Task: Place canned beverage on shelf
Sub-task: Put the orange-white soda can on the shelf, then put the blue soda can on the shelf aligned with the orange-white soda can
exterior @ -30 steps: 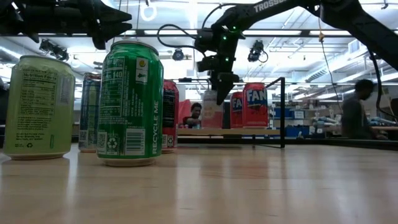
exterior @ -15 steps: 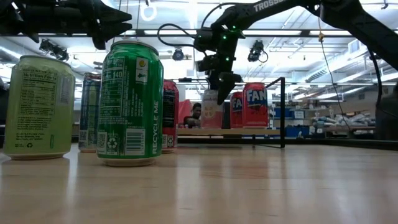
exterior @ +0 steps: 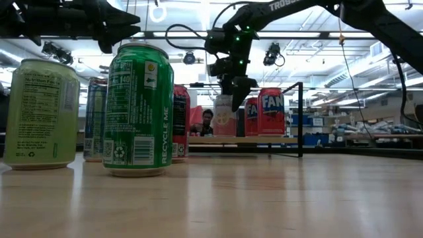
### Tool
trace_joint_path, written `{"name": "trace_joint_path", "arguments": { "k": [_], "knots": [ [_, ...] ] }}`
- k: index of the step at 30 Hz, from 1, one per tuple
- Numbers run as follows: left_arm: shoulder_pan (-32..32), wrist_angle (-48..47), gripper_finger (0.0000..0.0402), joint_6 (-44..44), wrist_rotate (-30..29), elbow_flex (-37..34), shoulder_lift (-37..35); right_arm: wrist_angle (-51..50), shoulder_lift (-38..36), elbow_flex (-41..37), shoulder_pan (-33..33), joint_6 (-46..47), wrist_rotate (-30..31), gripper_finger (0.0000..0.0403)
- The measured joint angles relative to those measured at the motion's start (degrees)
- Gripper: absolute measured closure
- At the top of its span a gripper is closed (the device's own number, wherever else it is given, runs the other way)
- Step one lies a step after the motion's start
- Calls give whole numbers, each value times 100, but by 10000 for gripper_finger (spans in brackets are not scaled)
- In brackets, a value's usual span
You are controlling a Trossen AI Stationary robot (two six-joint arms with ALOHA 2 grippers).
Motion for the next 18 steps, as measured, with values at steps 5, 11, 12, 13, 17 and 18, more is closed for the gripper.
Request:
{"name": "trace_joint_path", "arguments": {
  "k": [5,11,12,13,17,18],
  "knots": [
    [0,-26,209,37,0,0,-2,-11,-99,9,122,-13,512,6],
    [-2,-22,209,37,0,0,-2,46,-111,4,163,-59,1255,8],
    [-2,-24,209,37,0,0,-2,42,-111,4,158,-60,1299,8],
    [-2,-24,209,35,0,0,-2,38,-111,4,156,-59,1348,8],
    [-2,-24,209,35,0,0,-2,-49,-127,4,201,3,1404,8],
    [-2,-24,209,35,0,0,-2,-111,-148,4,228,47,1399,8]
  ]
}}
